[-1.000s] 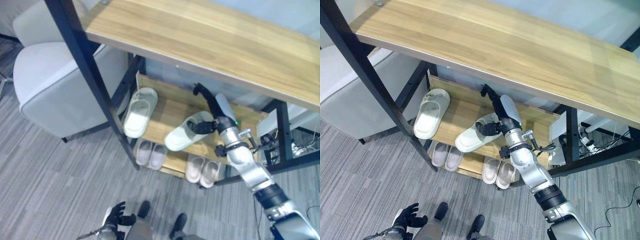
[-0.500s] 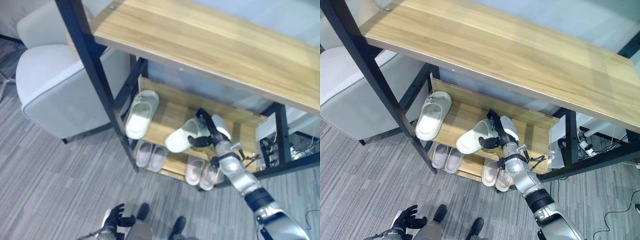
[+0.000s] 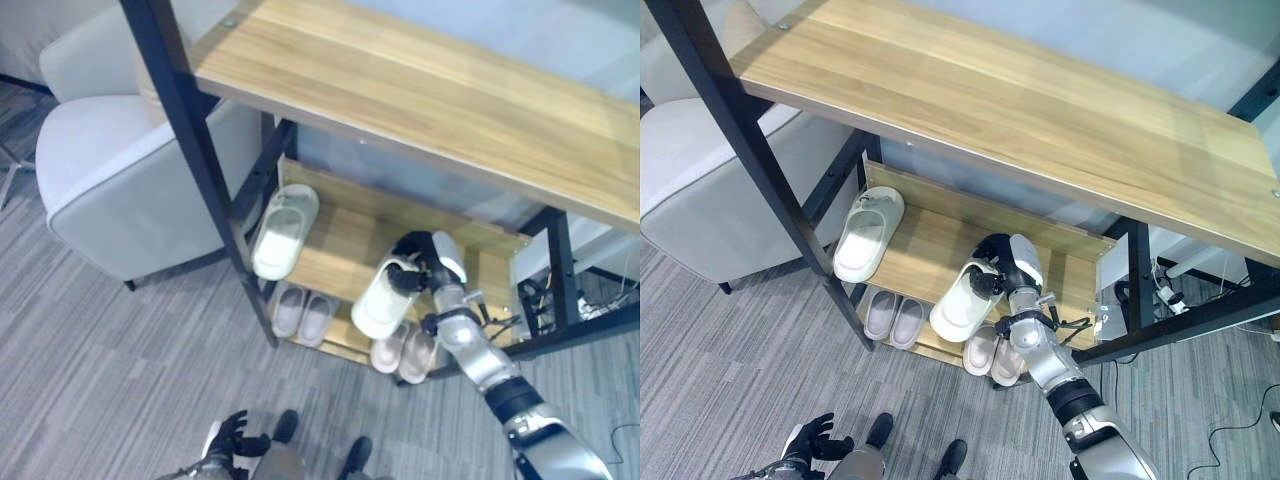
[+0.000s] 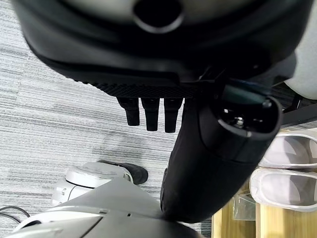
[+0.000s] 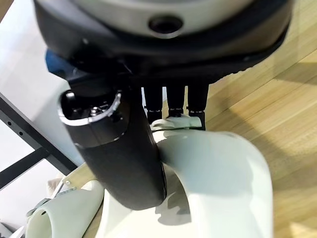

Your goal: Arrange the slippers neatly on the shoe rack.

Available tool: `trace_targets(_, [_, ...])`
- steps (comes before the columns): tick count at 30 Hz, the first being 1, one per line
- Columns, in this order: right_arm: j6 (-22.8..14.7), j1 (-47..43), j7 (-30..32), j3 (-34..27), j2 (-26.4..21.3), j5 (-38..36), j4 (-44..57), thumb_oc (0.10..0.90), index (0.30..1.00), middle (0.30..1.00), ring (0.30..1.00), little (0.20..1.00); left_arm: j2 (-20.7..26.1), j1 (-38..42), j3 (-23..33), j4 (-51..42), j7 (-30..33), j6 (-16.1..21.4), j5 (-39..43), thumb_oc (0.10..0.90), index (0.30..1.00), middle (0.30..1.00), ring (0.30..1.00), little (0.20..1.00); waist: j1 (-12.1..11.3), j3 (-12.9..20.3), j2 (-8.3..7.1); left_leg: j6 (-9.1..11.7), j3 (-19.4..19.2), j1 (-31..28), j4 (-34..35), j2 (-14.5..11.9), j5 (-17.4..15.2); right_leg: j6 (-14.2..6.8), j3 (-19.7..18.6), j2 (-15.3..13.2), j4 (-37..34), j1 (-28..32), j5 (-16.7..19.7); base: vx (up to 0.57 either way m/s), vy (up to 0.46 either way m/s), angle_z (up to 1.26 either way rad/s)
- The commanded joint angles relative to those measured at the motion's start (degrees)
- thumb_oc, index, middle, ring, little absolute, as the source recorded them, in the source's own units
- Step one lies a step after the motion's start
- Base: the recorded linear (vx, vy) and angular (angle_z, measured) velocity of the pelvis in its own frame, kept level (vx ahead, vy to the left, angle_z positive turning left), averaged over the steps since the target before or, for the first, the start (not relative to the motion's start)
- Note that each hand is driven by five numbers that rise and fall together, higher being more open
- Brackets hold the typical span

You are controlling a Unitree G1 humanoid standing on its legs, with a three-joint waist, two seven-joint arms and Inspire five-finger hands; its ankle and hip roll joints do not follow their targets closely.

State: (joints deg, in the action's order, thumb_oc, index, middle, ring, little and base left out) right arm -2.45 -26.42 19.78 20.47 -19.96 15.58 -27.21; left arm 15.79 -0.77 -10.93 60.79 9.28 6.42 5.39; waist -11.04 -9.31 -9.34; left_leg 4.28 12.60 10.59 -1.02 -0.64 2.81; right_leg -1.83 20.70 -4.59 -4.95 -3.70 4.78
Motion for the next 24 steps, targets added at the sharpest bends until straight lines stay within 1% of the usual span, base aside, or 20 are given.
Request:
trace_targets(1, [-3.0, -1.3, 0.7, -1.7, -2.0, -0.2, 5.9, 0.4, 0.3, 0.3, 0.3, 0.3, -1.8, -0.1, -2.2, 2.9, -0.5, 1.3, -0.5, 0.8, 0.9, 0.9, 0.9, 0.9, 0.4, 2.0, 0.81, -2.1, -5.8, -4.1, 6.0, 0.1, -1.6, -4.8, -3.4, -3.1, 3.8, 0.8, -4.2, 0.0, 0.0, 0.0])
trace_targets(5, [-3.7, -2.8, 0.8, -1.5, -2.5, -0.3, 7.9, 0.4, 0.3, 0.3, 0.3, 0.3, -1.8, -0.4, -2.3, 2.9, -0.6, 1.3, -0.5, 0.8, 0.9, 0.9, 0.9, 0.9, 0.3, 2.1, 0.93, -2.1, -5.7, -4.1, 6.0, 0.2, -1.6, -4.8, -3.5, -3.1, 3.7, 0.9, -4.2, 0.0, 0.0, 0.0])
trace_targets(9, [-4.4, -6.4, 1.8, -0.8, -2.9, -0.2, 8.4, 0.4, 0.3, 0.3, 0.3, 0.3, -1.6, -0.6, -2.7, 2.7, -0.5, 1.5, -0.3, 0.8, 0.9, 0.9, 0.9, 0.9, -0.3, 1.9, 0.89, -2.0, -5.4, -3.7, 6.0, 0.3, -1.4, -4.8, -3.3, -3.1, 3.7, 0.6, -4.2, 0.0, 0.0, 0.0])
trace_targets(14, [-4.5, -11.6, 3.2, -0.1, -4.0, 0.2, 7.4, 0.4, 0.3, 0.3, 0.3, 0.3, -1.2, -0.5, -3.2, 2.8, -0.1, 1.8, -0.1, 0.8, 0.9, 0.9, 0.9, 0.9, -1.8, 1.4, 0.5, -1.7, -4.7, -2.9, 5.9, 0.4, -1.0, -4.8, -2.4, -3.2, 3.8, 0.4, -4.3, 0.0, 0.0, 0.0])
trace_targets(15, [-4.5, -11.7, 3.3, -0.1, -4.0, 0.2, 7.3, 0.4, 0.3, 0.3, 0.3, 0.3, -1.2, -0.5, -3.2, 2.8, -0.1, 1.8, -0.1, 0.8, 0.9, 0.9, 0.9, 0.9, -1.8, 1.3, 0.51, -1.7, -4.6, -2.9, 5.9, 0.4, -1.0, -4.8, -2.4, -3.2, 3.9, 0.4, -4.3, 0.02, -0.015, 0.04])
trace_targets(17, [-4.3, -14.0, 3.9, 0.2, -5.2, 0.3, 6.0, 0.4, 0.3, 0.3, 0.3, 0.3, -0.9, -0.3, -3.6, 2.8, 0.1, 2.0, 0.2, 0.8, 0.9, 0.9, 0.9, 0.9, -2.8, 1.0, 0.18, -1.6, -4.0, -2.3, 5.9, 0.5, -0.7, -4.8, -1.6, -3.3, 3.9, 0.4, -4.4, 0.02, -0.016, 0.05])
trace_targets(22, [-4.2, -18.0, 5.4, 0.3, -6.7, -0.2, 3.5, 0.4, 0.3, 0.3, 0.3, 0.3, -0.6, 0.2, -4.7, 2.6, 0.2, 2.4, 0.4, 0.8, 0.9, 0.9, 0.9, 0.9, -4.2, 0.2, -0.21, -1.4, -2.8, -1.2, 5.7, 0.9, -0.3, -4.9, -0.2, -3.5, 4.1, 0.2, -4.5, 0.0, -0.015, 0.17])
trace_targets(24, [-4.2, -18.7, 5.7, 0.3, -7.0, -0.4, 3.0, 0.4, 0.3, 0.3, 0.3, 0.3, -0.6, 0.4, -4.9, 2.7, 0.3, 2.4, 0.5, 0.8, 0.9, 0.9, 0.9, 0.9, -4.4, 0.1, -0.21, -1.4, -2.6, -1.0, 5.7, 1.0, -0.2, -4.9, 0.1, -3.6, 4.1, 0.1, -4.5, 0.01, -0.008, 0.14])
